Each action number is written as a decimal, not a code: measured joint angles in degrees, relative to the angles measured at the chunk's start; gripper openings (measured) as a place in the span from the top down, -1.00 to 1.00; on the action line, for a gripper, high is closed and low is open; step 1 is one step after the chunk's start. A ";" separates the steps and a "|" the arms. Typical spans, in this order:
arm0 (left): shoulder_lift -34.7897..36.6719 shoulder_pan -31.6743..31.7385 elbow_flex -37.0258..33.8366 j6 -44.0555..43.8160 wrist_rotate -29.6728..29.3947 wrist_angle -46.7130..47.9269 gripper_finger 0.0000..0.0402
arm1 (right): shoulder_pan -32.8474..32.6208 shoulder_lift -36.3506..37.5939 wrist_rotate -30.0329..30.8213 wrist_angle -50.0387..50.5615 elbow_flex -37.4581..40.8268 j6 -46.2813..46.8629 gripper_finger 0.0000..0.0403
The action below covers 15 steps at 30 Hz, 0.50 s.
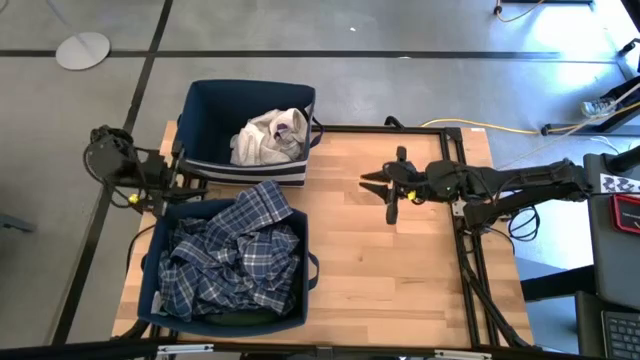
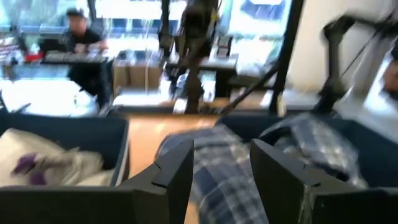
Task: Sort clothes
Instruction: Return to Home Position
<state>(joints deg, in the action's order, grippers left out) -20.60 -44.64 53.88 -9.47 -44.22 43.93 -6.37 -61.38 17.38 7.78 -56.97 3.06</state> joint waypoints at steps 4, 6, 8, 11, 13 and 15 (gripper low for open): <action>3.35 0.19 -6.57 7.88 0.72 -10.15 0.25 | -0.04 1.52 -1.87 -4.68 4.80 -0.18 0.68; 3.94 0.84 -9.18 11.89 -0.06 -13.47 0.25 | -0.02 1.79 -1.96 -5.15 5.94 -0.28 0.73; 4.68 1.90 -10.77 15.43 -1.60 -16.04 0.25 | -0.02 1.92 -1.98 -5.17 6.46 -0.29 0.77; 6.87 3.54 -12.20 16.20 -0.59 -16.73 0.29 | -0.02 2.03 -3.37 -5.76 6.83 -0.30 0.81; 9.05 4.31 -13.51 15.00 1.38 -17.25 0.35 | 0.02 2.41 -5.40 -6.83 7.38 -0.47 0.83; 10.98 4.93 -16.19 14.20 1.82 -19.39 0.41 | 0.02 2.87 -6.49 -8.61 8.09 -1.44 0.85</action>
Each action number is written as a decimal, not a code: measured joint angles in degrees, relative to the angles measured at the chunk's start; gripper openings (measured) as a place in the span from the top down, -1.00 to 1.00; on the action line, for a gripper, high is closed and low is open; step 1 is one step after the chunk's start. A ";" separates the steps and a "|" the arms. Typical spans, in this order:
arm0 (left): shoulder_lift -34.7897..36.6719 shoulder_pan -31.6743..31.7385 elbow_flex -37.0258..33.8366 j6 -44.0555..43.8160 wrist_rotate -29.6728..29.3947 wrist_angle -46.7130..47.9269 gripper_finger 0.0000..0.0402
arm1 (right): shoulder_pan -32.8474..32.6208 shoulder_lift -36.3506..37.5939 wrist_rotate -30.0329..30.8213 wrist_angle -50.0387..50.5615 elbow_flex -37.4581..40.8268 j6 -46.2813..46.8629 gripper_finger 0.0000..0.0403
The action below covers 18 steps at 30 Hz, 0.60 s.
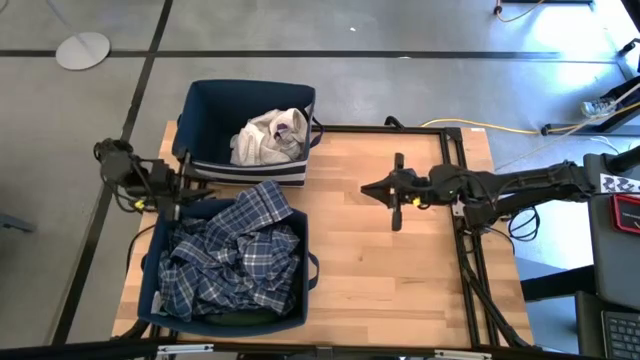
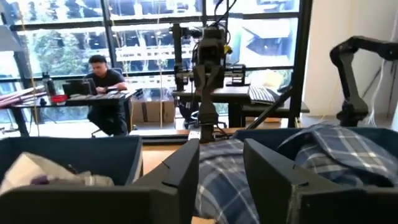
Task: Sort clothes
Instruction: Return to Home Position
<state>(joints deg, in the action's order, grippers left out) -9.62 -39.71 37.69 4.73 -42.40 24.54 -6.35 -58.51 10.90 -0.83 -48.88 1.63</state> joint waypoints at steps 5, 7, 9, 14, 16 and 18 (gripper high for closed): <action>1.75 1.83 -6.88 3.83 0.13 -10.14 0.55 | 0.00 0.98 -0.02 -2.70 1.00 -1.89 0.86; 1.70 3.34 -8.02 6.54 -0.39 -13.52 0.60 | 0.00 1.03 -0.02 -2.70 1.01 -2.03 0.86; 1.76 5.49 -8.64 8.08 -1.81 -15.10 0.65 | 0.00 1.04 -0.04 -2.62 1.01 -2.05 0.86; 1.76 12.24 -8.96 8.38 -4.25 -14.98 0.78 | 0.00 1.04 -1.69 -2.42 1.01 -3.02 0.86; 1.76 14.79 -8.96 8.39 -4.00 -14.98 0.83 | 0.00 1.04 -2.31 -2.37 1.01 -3.41 0.86; 1.76 17.21 -8.96 8.58 -2.76 -14.80 0.89 | 0.00 1.04 -3.08 -2.35 1.01 -3.43 0.86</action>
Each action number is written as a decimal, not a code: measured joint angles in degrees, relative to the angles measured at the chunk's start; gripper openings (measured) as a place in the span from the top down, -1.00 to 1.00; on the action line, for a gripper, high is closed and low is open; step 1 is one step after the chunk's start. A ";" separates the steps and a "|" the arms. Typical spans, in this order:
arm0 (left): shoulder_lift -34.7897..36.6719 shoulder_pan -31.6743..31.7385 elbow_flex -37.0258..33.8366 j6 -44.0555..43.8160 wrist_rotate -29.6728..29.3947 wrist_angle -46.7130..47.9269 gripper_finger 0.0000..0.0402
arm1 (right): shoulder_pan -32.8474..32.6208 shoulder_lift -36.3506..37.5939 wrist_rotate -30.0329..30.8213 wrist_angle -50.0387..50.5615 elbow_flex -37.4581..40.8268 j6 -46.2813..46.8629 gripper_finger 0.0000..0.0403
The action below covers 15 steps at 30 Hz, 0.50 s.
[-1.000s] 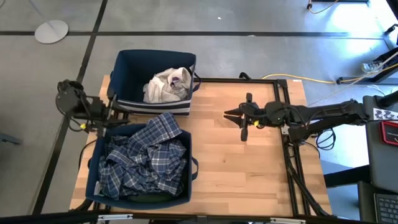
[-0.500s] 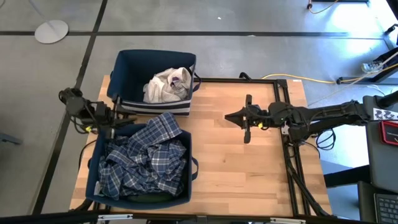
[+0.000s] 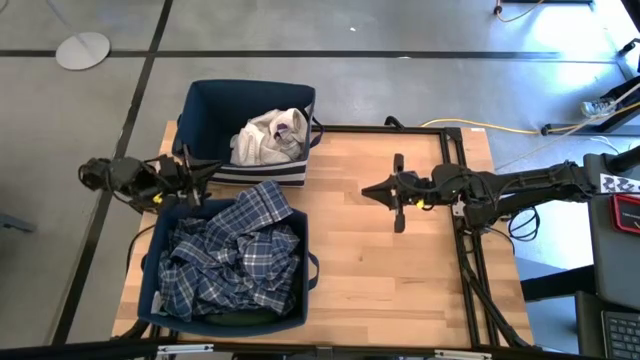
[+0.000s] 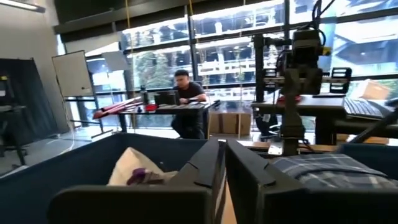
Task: Sort clothes
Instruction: Return to Home Position
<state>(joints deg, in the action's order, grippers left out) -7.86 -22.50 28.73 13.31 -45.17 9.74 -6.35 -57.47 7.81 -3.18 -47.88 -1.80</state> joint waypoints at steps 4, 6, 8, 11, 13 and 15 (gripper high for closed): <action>0.00 4.17 0.00 -1.69 7.24 1.63 0.99 | 0.00 0.00 -1.22 0.26 0.00 -0.17 0.86; 0.19 5.69 0.00 -2.47 14.10 4.29 0.98 | 0.00 0.00 -1.44 0.25 0.00 -0.17 0.86; 0.73 6.91 -0.01 -2.64 18.76 6.92 0.98 | 0.00 0.00 -1.44 0.34 0.00 -0.12 0.86; 3.99 7.87 0.44 -2.33 20.77 6.56 0.99 | -0.05 0.00 -1.52 1.36 0.00 0.27 0.86; 7.66 7.99 0.62 -2.36 21.02 6.64 0.99 | -0.07 -0.02 -3.10 2.54 0.00 1.49 0.86; 7.40 7.97 1.55 -3.07 18.59 8.48 0.99 | -0.07 -0.02 -5.04 3.42 0.02 2.22 0.86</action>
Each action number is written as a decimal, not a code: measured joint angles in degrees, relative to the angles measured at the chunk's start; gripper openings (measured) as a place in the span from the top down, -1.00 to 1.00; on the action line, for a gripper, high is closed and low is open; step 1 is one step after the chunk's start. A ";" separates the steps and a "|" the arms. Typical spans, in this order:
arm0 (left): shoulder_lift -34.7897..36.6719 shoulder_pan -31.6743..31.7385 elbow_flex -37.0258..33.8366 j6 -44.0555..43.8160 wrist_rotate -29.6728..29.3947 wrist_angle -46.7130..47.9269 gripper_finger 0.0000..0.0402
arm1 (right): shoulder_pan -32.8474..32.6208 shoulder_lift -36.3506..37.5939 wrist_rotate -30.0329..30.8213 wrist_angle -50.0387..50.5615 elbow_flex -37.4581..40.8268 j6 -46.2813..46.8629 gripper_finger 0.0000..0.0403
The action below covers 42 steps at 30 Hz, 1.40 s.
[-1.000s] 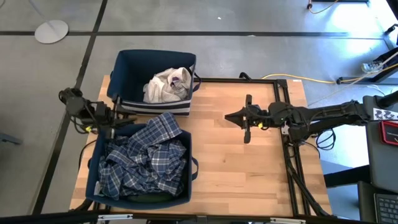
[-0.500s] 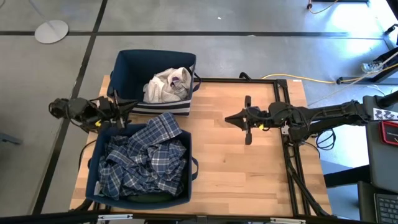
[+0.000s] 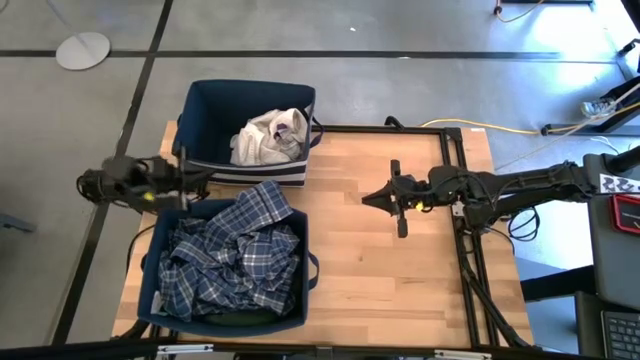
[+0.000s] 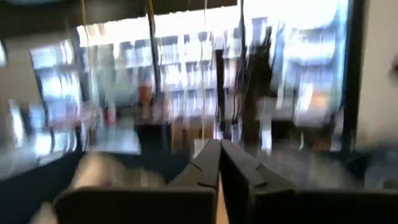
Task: Sort clothes
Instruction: Return to Home Position
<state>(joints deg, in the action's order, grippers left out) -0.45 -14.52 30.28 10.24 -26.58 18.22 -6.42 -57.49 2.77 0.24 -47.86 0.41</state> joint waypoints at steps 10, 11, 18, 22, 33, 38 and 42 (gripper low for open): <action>-0.61 0.13 -12.95 1.59 -1.21 -12.92 0.99 | 0.02 0.04 -0.90 -10.53 6.41 0.81 0.86; -0.22 0.15 -13.58 1.68 1.80 -12.86 0.99 | 0.02 0.01 -0.91 -10.73 7.20 0.90 0.86; 0.20 0.17 -14.60 -0.09 6.21 -11.17 0.99 | 0.00 0.00 -1.65 -16.84 12.96 2.90 0.86; 0.20 0.17 -14.67 -3.16 6.52 -10.43 0.99 | 0.00 0.02 -1.93 -20.53 15.76 3.69 0.86; 0.18 0.11 -14.88 -3.79 2.78 -10.48 0.98 | 0.00 0.10 0.12 -32.14 24.60 3.91 0.86; 0.14 0.11 -14.97 -0.48 2.17 -11.43 0.98 | 0.00 6.35 0.36 -36.86 32.39 5.95 0.86; 0.14 0.11 -14.97 -0.75 2.01 -11.35 0.98 | 0.00 13.78 3.21 -36.57 37.20 7.00 0.86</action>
<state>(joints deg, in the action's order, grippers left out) -0.32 -14.41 15.31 9.49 -24.57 6.87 -6.42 -43.72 5.98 -36.32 -10.66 7.42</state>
